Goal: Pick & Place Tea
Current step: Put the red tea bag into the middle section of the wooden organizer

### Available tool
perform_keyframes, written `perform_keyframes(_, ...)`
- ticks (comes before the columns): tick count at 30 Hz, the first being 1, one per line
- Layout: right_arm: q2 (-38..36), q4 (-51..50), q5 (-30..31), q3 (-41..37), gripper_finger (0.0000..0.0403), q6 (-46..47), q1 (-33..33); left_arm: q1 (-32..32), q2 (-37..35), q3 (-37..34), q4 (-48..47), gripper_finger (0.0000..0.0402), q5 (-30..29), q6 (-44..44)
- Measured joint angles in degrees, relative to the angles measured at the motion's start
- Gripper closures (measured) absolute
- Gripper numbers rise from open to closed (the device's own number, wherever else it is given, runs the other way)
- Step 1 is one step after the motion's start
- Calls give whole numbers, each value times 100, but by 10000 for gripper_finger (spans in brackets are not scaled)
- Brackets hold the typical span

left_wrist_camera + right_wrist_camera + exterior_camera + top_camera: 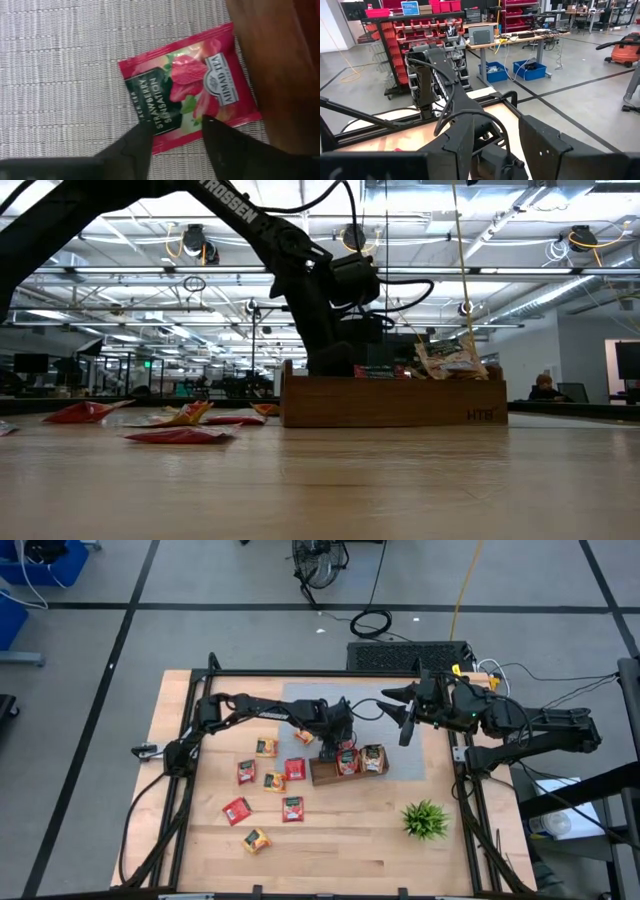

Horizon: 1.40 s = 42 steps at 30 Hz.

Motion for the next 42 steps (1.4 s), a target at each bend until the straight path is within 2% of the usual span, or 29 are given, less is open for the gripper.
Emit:
perform_keyframes(5,0,13,3,0,259,-110,0,0,2,-4,8,371,-30,-5)
perform_keyframes(6,0,13,3,0,259,-114,0,0,2,-4,10,386,-51,-23)
perform_keyframes(14,0,10,1,0,259,-101,0,4,-20,-14,30,398,-36,-209)
perform_keyframes(22,0,8,-1,0,259,-75,22,43,-460,-28,-207,399,122,-34)
perform_keyframes(28,0,10,-1,0,259,-53,24,231,-714,-19,-42,370,291,305)
perform_keyframes(34,1,10,-3,0,259,54,24,401,-862,194,-223,324,491,169)
perform_keyframes(40,54,-38,32,0,259,15,5,556,-898,739,-778,236,688,-270)
perform_keyframes(42,53,-36,44,0,259,15,-38,660,-898,951,-922,197,1060,-408)
